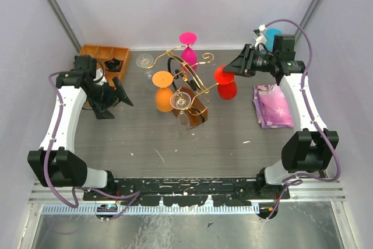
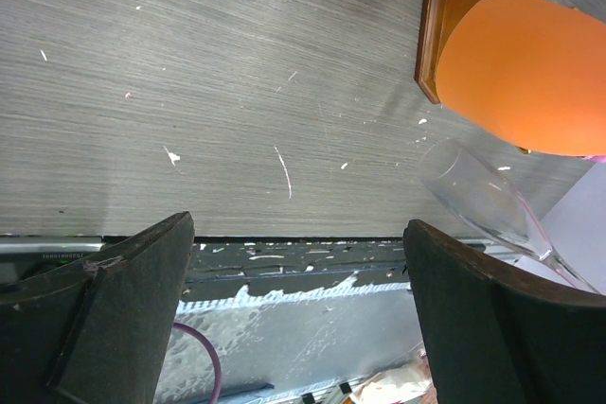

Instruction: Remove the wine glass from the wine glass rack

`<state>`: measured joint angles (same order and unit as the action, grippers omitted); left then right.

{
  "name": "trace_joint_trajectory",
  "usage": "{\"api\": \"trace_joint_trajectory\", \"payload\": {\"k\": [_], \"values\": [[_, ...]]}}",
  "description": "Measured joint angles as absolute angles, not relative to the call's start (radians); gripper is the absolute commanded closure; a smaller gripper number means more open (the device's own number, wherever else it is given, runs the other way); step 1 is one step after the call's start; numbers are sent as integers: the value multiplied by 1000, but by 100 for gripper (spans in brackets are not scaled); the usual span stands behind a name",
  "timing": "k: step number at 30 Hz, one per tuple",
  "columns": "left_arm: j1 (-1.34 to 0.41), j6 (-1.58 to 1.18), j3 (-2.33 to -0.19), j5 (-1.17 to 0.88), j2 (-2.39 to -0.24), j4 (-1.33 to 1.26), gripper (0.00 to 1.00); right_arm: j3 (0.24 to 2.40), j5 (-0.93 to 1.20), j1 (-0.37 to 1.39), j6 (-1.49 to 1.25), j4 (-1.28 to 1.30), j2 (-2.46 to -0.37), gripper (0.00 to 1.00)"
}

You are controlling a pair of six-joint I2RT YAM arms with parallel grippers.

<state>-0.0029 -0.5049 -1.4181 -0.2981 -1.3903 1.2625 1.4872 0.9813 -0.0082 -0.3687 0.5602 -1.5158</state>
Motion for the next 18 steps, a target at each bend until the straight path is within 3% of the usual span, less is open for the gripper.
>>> {"api": "trace_joint_trajectory", "payload": {"k": [1, 4, 6, 18], "values": [[-3, -505, -1418, -298, -1390, 1262, 1, 1487, 985, -2, -360, 570, -1516, 62], [-3, -505, -1418, -298, -1390, 1262, 1, 1487, 990, 11, -334, 595, -1516, 84], [-3, -505, -1418, -298, -1390, 1262, 1, 1489, 987, 16, -320, 603, -1516, 92], [-3, -498, -1418, -297, -1390, 1263, 1, 1496, 932, -6, -403, 577, -1484, 96]]}}
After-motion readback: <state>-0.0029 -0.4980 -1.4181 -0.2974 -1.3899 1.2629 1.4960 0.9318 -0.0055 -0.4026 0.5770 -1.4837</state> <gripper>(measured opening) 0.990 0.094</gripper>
